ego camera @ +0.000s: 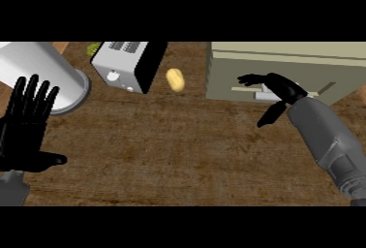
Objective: Pick up the cup, place it into the drawer and close the drawer
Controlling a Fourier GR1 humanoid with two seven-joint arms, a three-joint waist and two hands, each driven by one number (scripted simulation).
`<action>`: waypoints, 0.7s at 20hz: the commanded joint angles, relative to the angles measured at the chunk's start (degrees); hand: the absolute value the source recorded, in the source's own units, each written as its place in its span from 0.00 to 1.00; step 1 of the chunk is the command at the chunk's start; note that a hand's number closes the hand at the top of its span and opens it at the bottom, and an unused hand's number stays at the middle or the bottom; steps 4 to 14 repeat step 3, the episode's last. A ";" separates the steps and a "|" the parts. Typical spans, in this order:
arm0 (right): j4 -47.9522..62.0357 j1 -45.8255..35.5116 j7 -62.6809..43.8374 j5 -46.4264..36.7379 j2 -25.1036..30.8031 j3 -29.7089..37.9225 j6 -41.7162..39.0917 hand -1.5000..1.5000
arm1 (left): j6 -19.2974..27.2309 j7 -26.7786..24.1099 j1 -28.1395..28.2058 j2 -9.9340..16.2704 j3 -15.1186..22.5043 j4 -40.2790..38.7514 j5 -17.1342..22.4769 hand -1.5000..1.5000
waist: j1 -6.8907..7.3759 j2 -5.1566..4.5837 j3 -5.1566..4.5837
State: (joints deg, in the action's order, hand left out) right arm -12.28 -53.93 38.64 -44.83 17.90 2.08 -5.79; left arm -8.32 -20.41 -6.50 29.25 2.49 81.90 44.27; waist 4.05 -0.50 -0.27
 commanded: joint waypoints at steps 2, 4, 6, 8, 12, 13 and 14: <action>3.02 -4.99 -4.55 0.87 4.05 2.53 1.13 0.00 | -1.10 -1.20 0.56 -0.52 -0.14 -1.23 -0.82 0.00 | 1.00 -1.59 0.45; 3.36 -3.75 -4.96 0.30 1.61 1.95 3.80 0.00 | 2.19 0.09 -1.92 -0.92 -0.26 -1.23 -1.52 0.00 | 0.77 -1.68 0.50; 3.36 -3.75 -4.96 0.30 1.61 1.95 3.80 0.00 | 2.19 0.09 -1.92 -0.92 -0.26 -1.23 -1.52 0.00 | 0.77 -1.68 0.50; 3.36 -3.75 -4.96 0.30 1.61 1.95 3.80 0.00 | 2.19 0.09 -1.92 -0.92 -0.26 -1.23 -1.52 0.00 | 0.77 -1.68 0.50; 3.36 -3.75 -4.96 0.30 1.61 1.95 3.80 0.00 | 2.19 0.09 -1.92 -0.92 -0.26 -1.23 -1.52 0.00 | 0.77 -1.68 0.50; 3.36 -3.75 -4.96 0.30 1.61 1.95 3.80 0.00 | 2.19 0.09 -1.92 -0.92 -0.26 -1.23 -1.52 0.00 | 0.77 -1.68 0.50; 3.36 -3.75 -4.96 0.30 1.61 1.95 3.80 0.00 | 2.19 0.09 -1.92 -0.92 -0.26 -1.23 -1.52 0.00 | 0.77 -1.68 0.50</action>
